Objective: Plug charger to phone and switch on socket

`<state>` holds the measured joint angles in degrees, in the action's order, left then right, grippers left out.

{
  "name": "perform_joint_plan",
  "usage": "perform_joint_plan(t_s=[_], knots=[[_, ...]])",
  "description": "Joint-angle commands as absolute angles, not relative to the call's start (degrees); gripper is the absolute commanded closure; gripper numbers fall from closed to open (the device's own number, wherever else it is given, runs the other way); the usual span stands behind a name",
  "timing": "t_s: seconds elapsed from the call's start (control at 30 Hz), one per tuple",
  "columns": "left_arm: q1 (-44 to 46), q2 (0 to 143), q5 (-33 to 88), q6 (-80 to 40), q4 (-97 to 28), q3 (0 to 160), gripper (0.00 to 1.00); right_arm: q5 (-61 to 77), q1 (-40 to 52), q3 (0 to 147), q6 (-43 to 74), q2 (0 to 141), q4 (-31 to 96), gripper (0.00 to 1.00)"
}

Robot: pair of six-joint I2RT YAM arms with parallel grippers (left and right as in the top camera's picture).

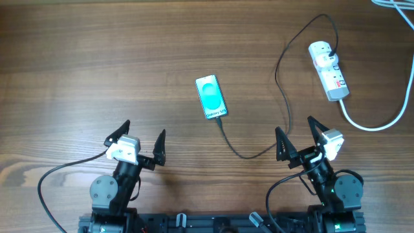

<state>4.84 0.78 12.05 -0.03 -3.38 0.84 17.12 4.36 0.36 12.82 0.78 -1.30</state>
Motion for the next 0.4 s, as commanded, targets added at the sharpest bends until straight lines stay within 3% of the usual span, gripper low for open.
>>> perform_joint_plan(t_s=[0.0,0.37], knots=[[4.54,0.27,12.19,1.08,-3.2,0.32,0.0,17.61,4.49,0.3,13.54,0.27,-1.41,0.0],[4.54,0.27,12.19,1.08,-3.2,0.32,0.0,17.63,4.49,0.3,13.54,0.27,-1.41,0.0]])
